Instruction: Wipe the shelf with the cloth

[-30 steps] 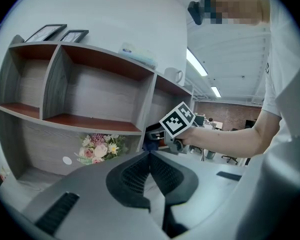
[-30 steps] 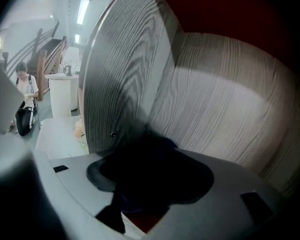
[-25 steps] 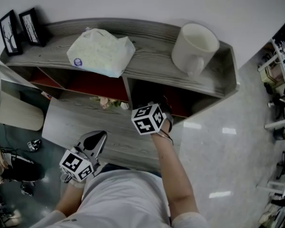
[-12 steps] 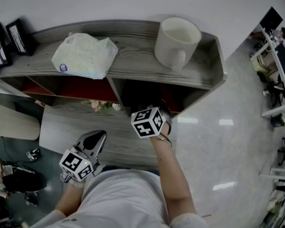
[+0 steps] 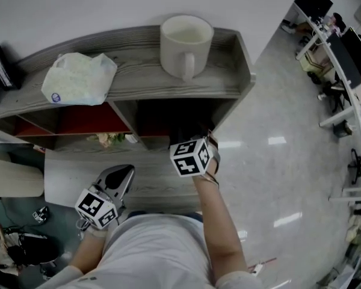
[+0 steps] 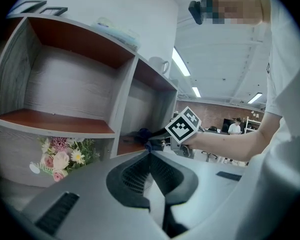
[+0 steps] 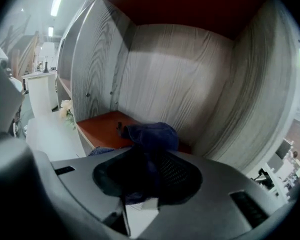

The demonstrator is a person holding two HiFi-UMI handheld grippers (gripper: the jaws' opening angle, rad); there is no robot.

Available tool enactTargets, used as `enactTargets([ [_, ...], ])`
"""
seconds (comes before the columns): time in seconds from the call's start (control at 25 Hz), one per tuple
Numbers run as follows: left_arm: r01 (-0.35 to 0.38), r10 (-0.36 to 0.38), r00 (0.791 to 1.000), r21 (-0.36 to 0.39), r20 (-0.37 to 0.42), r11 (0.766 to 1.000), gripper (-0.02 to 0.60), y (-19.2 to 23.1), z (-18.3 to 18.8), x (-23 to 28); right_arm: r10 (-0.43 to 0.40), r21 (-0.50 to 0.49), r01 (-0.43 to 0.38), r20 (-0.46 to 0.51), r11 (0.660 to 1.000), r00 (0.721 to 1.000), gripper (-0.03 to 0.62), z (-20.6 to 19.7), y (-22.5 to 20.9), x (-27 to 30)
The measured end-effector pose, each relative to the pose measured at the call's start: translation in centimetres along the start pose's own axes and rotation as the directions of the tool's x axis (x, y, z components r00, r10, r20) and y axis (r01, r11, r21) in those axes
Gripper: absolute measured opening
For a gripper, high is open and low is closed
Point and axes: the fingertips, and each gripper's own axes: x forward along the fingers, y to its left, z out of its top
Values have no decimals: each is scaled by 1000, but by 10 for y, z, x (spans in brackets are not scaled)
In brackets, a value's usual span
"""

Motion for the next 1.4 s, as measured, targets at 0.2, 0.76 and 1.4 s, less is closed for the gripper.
enactTargets([
  [0.2,41,-41,999,11,-9,999,14,-5,-1,6,-45,51,45,-13,998,999,123,-15,-14,-12],
  [0.76,40,-39,999,10,-31,999,14,-10,-8,2,29,73,-28,-17,997,999,87,-7,3,-10],
  [1.4,-171,170,985,-47,-12,984,14,22,-16,-46,251,-170,-249,-10,953,968,72,56,77,38],
])
